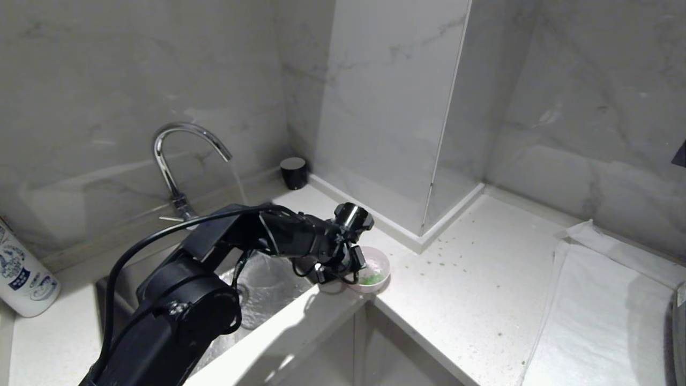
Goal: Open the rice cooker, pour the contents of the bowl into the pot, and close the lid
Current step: Place the bowl on the table
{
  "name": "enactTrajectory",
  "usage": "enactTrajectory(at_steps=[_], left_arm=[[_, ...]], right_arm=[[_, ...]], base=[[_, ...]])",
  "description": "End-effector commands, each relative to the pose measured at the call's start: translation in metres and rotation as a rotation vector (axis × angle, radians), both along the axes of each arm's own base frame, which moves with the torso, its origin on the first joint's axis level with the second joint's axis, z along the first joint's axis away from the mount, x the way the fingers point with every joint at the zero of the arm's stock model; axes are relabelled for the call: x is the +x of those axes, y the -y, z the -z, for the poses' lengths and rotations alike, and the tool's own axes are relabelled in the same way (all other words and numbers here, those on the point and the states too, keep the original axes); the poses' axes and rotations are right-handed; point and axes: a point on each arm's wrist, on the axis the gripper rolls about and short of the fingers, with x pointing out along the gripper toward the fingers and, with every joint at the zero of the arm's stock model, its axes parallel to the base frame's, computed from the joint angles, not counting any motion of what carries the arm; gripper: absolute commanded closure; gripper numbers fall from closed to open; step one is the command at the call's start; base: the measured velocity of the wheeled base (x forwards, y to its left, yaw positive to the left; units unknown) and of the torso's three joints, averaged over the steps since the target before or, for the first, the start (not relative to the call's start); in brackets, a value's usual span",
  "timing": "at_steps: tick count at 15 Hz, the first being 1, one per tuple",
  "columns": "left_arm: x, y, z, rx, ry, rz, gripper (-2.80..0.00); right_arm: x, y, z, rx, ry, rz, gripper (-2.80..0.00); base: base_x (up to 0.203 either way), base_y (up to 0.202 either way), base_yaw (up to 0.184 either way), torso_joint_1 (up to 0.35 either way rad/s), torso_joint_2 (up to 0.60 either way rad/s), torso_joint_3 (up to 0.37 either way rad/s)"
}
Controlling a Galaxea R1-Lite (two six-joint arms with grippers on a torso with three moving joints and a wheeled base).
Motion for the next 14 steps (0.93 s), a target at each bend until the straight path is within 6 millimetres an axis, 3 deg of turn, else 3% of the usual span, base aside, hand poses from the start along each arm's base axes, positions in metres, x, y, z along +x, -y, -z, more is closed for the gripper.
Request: enactTrajectory(at_steps=[1,7,14], left_arm=[[0.000,0.001,0.003,0.002,-0.003,-0.003,-2.80],[-0.001,0.001,-0.001,-0.002,0.001,-0.004,-2.80],[0.003,-0.017,-0.036,-0.036,0.025,-0.050,-2.80]], right_arm=[[0.000,0.000,0.000,0.000,-0.002,-0.001,0.00],[0.000,0.000,0.000,0.000,-0.003,-0.001,0.00],[0.000,0.000,0.000,0.000,-0.002,-0.001,0.00]], base=[[0.000,0.000,0.000,0.000,0.00,0.000],[0.000,0.000,0.000,0.000,0.00,0.000],[0.000,0.000,0.000,0.000,0.00,0.000]])
